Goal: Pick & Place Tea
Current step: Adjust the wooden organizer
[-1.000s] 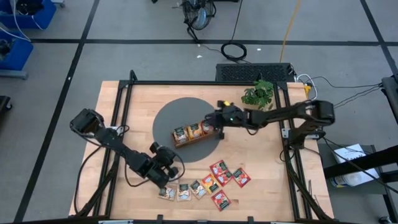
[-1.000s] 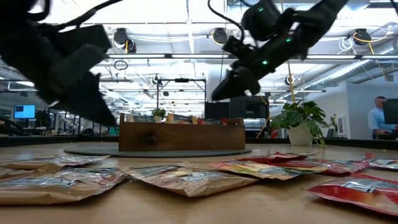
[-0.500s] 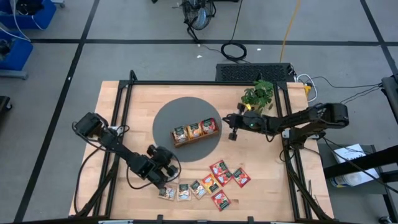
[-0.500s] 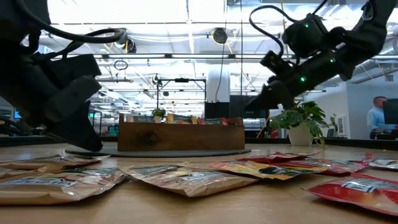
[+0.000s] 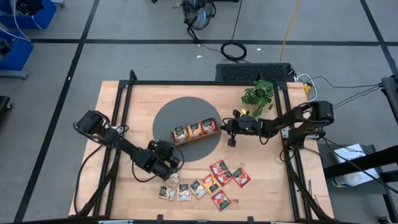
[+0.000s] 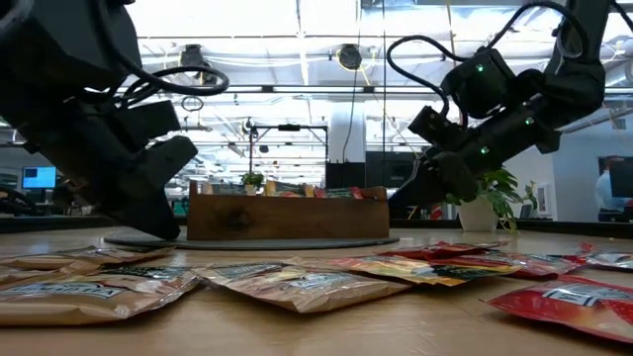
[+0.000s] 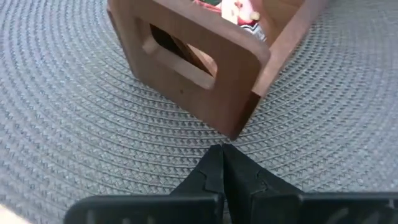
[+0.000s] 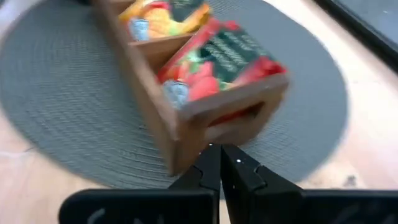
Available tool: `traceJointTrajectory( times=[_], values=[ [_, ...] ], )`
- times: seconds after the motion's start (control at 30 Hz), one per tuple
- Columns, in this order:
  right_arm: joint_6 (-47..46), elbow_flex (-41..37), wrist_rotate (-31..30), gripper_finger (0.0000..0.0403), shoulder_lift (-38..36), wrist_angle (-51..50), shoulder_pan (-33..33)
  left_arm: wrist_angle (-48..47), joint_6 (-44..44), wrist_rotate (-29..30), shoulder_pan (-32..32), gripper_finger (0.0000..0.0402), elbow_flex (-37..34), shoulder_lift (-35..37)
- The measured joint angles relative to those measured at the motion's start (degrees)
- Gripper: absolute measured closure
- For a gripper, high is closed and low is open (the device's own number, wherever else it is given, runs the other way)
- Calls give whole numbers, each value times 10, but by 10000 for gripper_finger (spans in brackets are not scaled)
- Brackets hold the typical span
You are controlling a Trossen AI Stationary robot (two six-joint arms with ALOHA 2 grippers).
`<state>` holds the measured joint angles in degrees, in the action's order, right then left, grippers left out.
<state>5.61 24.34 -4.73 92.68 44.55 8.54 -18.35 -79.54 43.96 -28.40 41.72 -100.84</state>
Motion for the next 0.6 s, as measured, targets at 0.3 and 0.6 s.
traceJointTrajectory(
  times=[0.3, 0.6],
  values=[
    [-12, 3, 29, 402, 47, 44, -20, -5, 69, -15, 50, 394, 0, 2],
    [-43, 8, 46, 403, 46, 62, -54, 27, 148, -32, 87, 380, 1, 1]
  ],
)
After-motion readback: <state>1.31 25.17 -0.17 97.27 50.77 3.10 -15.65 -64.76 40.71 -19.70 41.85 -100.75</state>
